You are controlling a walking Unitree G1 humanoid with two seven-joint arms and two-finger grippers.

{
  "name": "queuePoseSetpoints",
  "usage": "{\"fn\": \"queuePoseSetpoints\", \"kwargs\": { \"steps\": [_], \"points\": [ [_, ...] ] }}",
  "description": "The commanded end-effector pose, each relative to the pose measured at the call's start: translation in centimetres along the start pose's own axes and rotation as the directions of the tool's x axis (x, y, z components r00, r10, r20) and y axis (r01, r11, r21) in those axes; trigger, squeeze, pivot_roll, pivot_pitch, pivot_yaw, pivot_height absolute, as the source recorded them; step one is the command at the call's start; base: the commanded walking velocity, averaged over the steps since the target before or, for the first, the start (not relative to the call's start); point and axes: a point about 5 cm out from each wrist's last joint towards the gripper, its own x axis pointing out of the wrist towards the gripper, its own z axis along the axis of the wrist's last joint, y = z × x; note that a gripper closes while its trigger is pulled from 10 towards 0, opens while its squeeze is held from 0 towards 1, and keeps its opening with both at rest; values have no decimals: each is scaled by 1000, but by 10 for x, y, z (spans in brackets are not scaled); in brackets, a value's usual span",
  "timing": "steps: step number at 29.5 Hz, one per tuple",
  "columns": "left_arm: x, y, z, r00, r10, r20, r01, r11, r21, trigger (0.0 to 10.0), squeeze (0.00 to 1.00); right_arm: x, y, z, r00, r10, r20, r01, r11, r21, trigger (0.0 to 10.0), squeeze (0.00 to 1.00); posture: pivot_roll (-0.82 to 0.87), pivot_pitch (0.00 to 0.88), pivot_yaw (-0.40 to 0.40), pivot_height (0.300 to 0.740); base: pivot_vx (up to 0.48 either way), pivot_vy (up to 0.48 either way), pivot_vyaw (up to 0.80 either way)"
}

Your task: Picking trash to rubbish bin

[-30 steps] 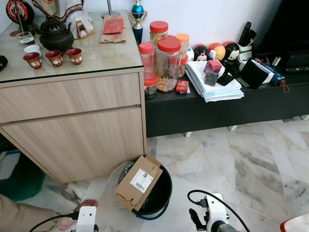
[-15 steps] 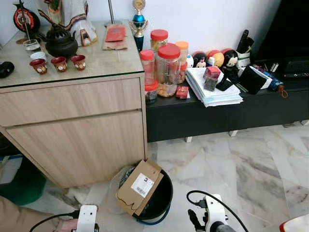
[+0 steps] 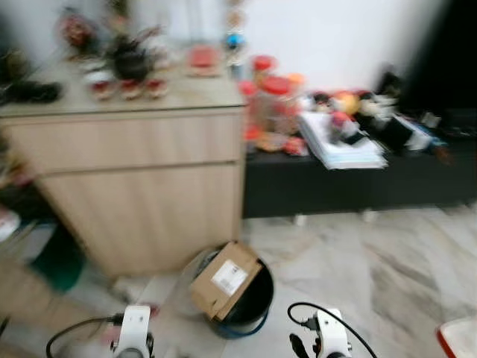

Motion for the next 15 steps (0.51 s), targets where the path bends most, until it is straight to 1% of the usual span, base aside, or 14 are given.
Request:
{"fn": "queuePoseSetpoints", "kwargs": {
  "steps": [1, 15],
  "points": [
    [-1, 1, -6, 1000, 1, -31, -1, 1000, 7, 10000, 0, -2, -2, -8, 1000, -13, -15, 13, 1000, 28, 10000, 0, 13, 61, -17, 740, -300, 0, 0],
    [-2, 0, -8, 999, 3, -36, -3, 1000, -4, 10000, 0, -3, -3, -9, 1000, -15, -16, 16, 999, 31, 10000, 0, 14, 75, -23, 740, -302, 0, 0]
  ]
}}
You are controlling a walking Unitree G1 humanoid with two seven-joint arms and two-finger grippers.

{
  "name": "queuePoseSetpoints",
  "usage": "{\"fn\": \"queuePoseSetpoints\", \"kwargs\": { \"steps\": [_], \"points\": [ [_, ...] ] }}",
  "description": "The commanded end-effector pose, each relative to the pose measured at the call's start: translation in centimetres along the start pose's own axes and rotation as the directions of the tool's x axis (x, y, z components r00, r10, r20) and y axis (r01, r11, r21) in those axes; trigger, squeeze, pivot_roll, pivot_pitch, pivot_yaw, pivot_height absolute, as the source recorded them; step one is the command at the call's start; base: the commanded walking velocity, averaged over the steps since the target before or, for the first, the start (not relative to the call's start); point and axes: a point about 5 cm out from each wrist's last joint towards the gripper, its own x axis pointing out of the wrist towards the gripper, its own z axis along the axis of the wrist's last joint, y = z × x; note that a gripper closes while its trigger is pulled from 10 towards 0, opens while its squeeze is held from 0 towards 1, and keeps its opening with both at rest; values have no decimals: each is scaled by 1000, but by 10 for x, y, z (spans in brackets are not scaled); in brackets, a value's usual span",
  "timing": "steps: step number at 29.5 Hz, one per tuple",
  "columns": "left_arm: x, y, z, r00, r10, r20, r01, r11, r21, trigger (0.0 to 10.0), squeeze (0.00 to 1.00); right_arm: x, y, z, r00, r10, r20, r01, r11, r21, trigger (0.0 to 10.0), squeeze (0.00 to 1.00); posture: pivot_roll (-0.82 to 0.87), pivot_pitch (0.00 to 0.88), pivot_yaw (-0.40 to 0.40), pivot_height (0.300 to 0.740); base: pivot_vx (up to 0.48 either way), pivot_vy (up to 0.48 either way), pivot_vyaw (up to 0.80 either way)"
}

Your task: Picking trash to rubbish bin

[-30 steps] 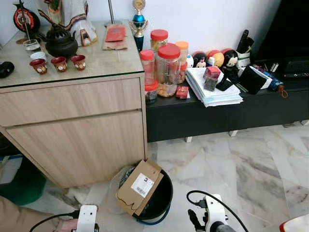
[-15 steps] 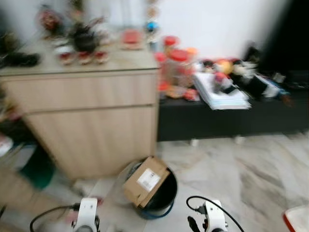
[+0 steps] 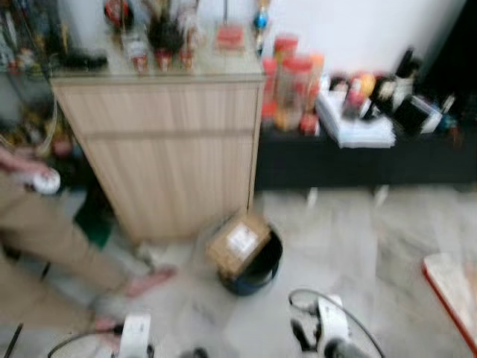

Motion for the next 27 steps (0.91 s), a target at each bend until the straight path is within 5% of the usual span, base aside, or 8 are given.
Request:
{"fn": "queuePoseSetpoints", "kwargs": {
  "steps": [1, 27],
  "points": [
    [2, 6, 6, 1000, 15, 13, -15, 1000, 4, 10000, 0, 2, 3, 6, 1000, 4, 20, -5, 1000, 3, 10000, 0, 16, 75, -24, 740, -300, 0, 0],
    [2, 6, 7, 1000, 17, 19, -17, 1000, -1, 10000, 0, 2, 3, 6, 1000, -3, 24, 3, 1000, 5, 10000, 0, 17, 79, -24, 740, -56, 0, 0]
  ]
}}
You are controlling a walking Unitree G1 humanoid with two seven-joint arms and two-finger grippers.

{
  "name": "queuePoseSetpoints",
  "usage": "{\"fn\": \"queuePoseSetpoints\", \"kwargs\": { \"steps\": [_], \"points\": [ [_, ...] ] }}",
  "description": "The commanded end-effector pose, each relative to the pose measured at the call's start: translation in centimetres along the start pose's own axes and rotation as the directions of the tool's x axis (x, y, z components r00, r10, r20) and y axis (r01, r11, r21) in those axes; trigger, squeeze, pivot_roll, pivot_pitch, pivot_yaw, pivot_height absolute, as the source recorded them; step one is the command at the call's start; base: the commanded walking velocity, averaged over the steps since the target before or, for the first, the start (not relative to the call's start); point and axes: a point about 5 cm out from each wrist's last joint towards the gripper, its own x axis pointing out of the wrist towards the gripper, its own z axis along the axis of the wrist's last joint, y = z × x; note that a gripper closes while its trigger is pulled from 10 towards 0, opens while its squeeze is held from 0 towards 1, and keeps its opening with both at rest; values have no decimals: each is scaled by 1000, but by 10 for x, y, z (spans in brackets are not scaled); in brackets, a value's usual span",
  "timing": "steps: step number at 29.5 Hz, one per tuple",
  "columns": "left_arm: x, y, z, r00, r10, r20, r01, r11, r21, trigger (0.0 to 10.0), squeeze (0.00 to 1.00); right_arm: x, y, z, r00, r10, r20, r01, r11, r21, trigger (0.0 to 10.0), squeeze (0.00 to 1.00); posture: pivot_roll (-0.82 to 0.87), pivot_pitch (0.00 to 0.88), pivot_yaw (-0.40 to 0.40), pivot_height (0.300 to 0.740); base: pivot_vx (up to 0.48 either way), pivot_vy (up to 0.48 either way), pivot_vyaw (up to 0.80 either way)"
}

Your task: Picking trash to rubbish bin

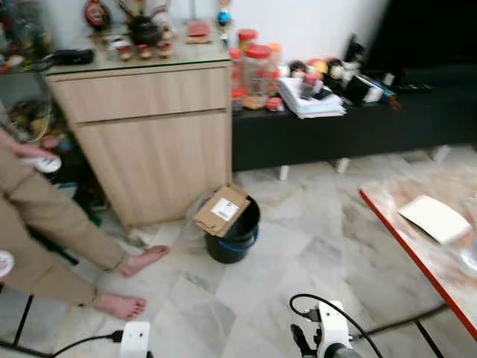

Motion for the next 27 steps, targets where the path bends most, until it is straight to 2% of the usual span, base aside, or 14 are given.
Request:
{"fn": "queuePoseSetpoints", "kwargs": {
  "steps": [1, 19, 27],
  "points": [
    [-4, -4, -13, 999, -12, -45, 12, 1000, 2, 10000, 0, 2, -3, 10, 1000, -11, 29, 11, 1000, -9, 10000, 0, 17, 79, -24, 740, 0, 0, 0],
    [-4, -4, -14, 999, -12, -45, 12, 1000, 0, 10000, 0, 2, -3, 11, 999, -13, 33, 13, 1000, 2, 10000, 0, 18, 82, -24, 740, 0, 0, 0],
    [-3, -4, -12, 999, -12, -41, 12, 1000, -1, 10000, 0, 2, -3, 13, 999, -14, 33, 14, 1000, 4, 10000, 0, 13, 78, -19, 740, 0, 0, -702]
  ]
}}
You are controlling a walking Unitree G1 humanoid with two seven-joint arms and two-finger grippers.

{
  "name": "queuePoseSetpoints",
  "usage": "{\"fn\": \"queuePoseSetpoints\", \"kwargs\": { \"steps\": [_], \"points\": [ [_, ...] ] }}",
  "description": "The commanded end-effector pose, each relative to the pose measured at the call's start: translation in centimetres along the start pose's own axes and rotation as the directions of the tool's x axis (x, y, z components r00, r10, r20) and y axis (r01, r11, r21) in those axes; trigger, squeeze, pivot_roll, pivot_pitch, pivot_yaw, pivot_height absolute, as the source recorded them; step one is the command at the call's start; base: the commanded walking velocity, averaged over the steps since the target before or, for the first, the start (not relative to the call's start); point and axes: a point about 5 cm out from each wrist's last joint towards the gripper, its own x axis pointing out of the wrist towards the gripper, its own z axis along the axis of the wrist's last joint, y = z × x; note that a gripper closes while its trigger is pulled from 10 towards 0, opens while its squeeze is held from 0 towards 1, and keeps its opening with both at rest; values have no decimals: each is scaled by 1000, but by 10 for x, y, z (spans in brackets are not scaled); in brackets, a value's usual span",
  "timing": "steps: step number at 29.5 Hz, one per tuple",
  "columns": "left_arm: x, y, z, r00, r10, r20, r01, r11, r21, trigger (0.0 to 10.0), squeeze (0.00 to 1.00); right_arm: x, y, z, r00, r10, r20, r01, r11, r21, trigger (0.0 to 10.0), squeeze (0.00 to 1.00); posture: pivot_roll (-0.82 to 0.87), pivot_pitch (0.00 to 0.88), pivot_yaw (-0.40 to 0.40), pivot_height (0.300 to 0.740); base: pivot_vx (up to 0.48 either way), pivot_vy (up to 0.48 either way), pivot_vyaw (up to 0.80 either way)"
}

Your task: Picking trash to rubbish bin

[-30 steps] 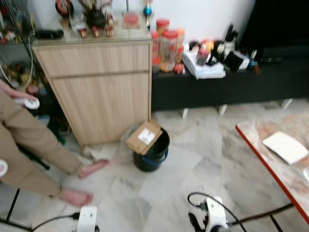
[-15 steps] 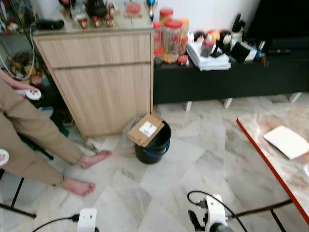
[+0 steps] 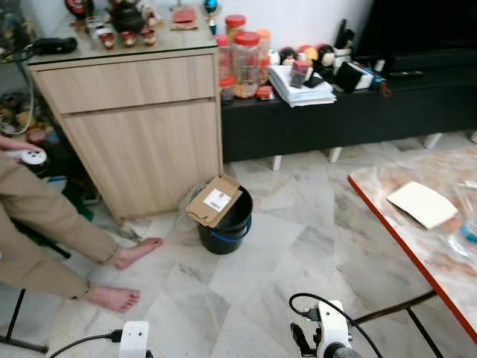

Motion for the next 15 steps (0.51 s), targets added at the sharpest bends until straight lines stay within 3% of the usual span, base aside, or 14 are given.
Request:
{"fn": "queuePoseSetpoints", "kwargs": {
  "steps": [1, 15],
  "points": [
    [1, 0, 2, 1000, -3, 2, 3, 1000, 9, 10000, 0, 0, -2, 1, 1000, -9, 0, 9, 1000, 9, 10000, 0, 11, 77, -18, 740, 0, 0, -800],
    [2, 0, 8, 1000, -7, 14, 7, 1000, 15, 10000, 0, 0, -2, 2, 1000, -15, 1, 15, 1000, 14, 10000, 0, 15, 62, -9, 740, 0, 0, -800]
  ]
}}
